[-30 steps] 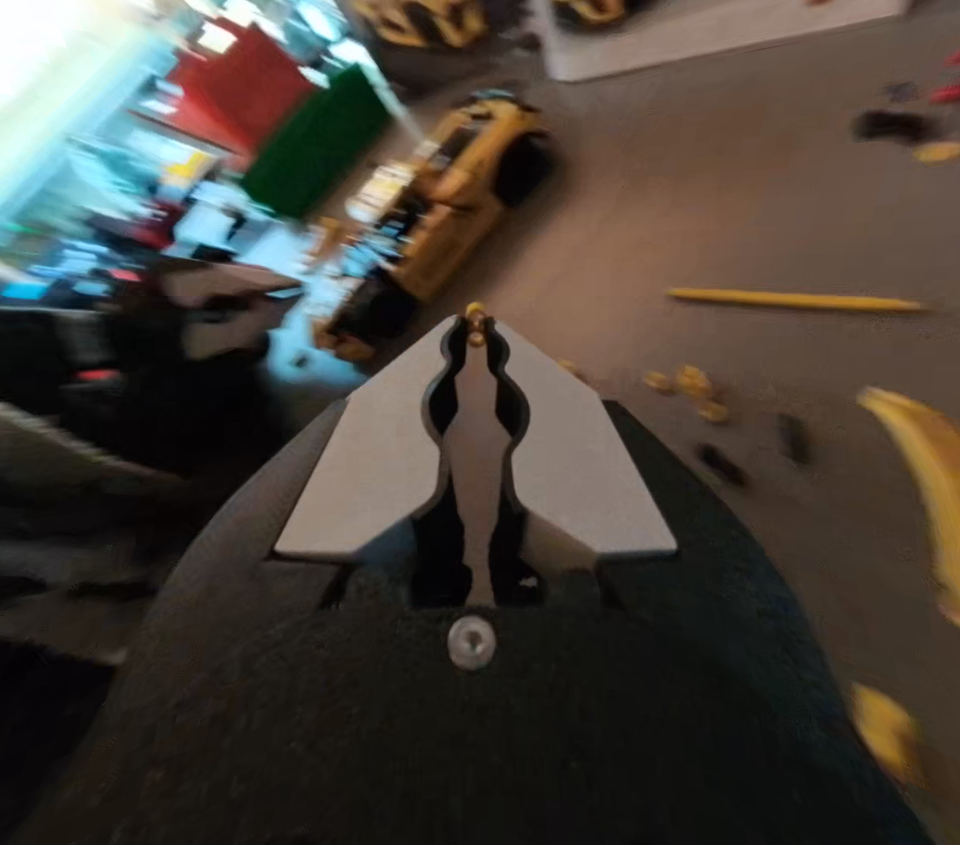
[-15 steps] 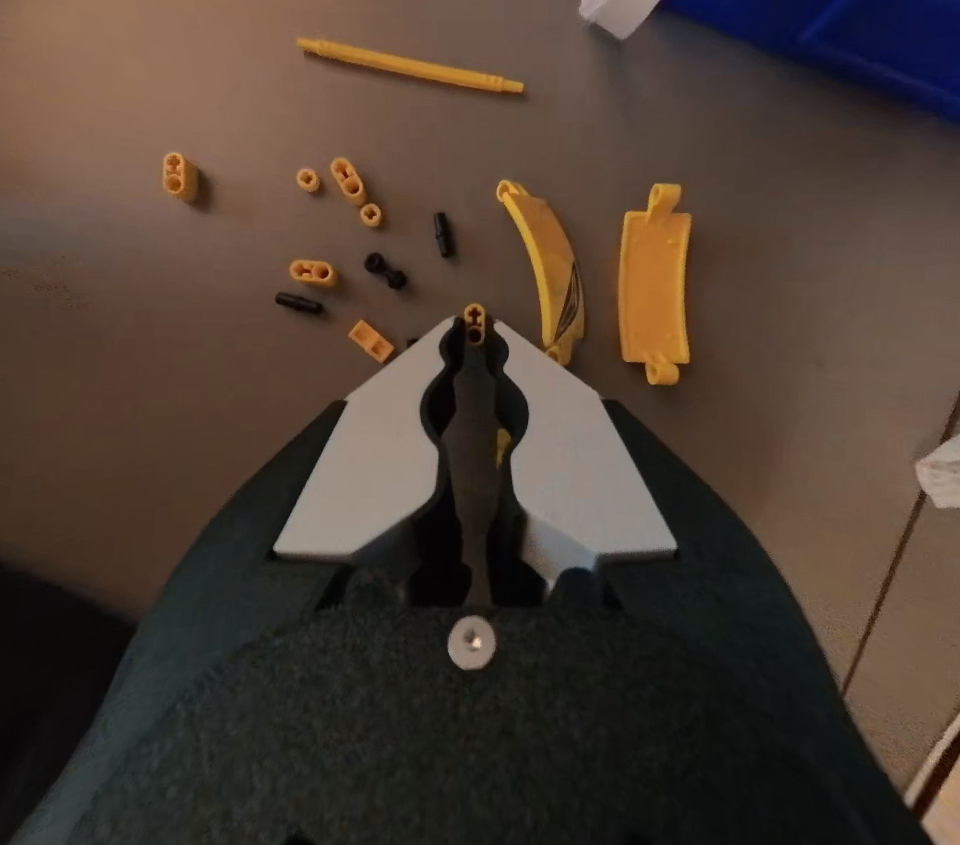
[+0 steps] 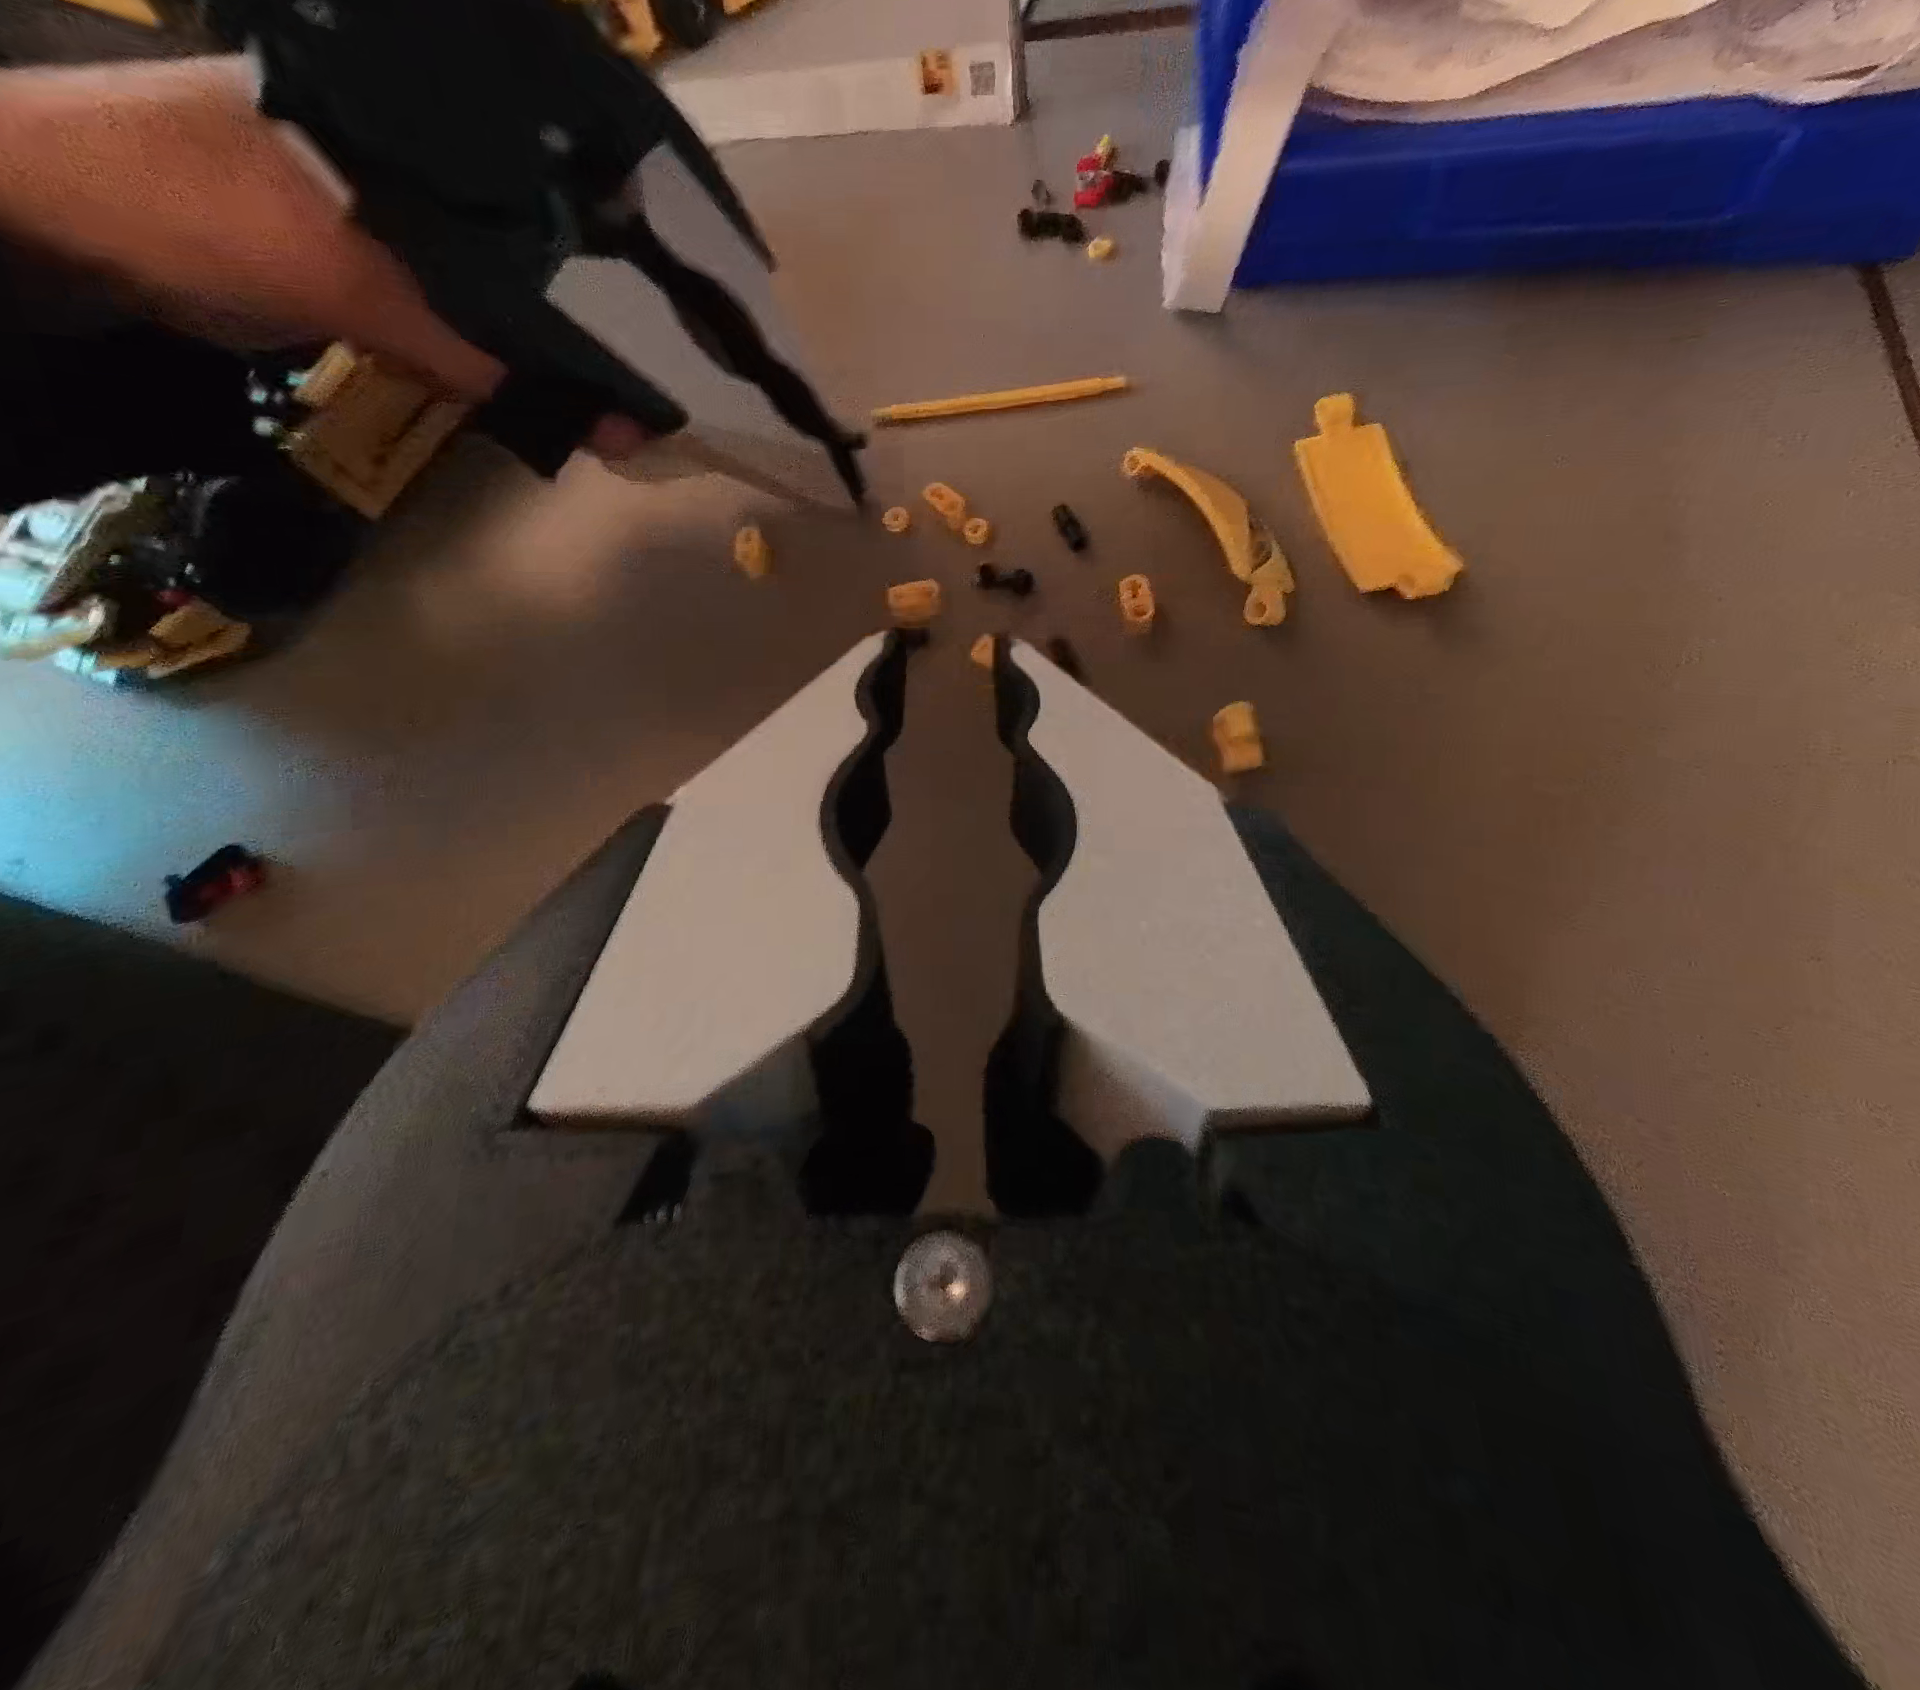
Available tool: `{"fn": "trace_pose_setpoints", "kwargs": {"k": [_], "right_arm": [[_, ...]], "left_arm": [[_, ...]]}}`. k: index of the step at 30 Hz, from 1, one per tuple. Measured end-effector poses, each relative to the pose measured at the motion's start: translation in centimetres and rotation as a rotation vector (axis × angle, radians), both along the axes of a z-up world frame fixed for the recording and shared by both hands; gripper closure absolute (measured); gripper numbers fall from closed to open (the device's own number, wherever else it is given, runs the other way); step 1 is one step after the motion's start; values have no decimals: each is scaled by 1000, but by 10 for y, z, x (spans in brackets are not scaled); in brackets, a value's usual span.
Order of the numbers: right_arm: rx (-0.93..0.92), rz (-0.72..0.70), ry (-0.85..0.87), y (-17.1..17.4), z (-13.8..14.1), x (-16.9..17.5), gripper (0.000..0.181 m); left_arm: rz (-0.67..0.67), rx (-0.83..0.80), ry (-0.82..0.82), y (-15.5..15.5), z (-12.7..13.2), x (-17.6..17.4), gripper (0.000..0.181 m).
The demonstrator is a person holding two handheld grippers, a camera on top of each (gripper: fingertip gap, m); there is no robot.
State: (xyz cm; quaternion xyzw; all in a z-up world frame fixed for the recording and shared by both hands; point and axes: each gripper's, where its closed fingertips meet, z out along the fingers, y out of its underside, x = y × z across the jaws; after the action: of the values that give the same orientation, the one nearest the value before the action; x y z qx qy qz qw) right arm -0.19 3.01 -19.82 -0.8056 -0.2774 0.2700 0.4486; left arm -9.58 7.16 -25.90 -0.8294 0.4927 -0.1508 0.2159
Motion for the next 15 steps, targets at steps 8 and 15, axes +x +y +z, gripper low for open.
{"fn": "trace_pose_setpoints", "kwargs": {"k": [8,15], "right_arm": [[-127,183,-14,-29,-13,-29,162],[-1,622,-82,-109,-5,-94,153]], "left_arm": [[61,-25,-31,2,10,-1,157],[101,86,-305,-39,87,-46,158]]}}
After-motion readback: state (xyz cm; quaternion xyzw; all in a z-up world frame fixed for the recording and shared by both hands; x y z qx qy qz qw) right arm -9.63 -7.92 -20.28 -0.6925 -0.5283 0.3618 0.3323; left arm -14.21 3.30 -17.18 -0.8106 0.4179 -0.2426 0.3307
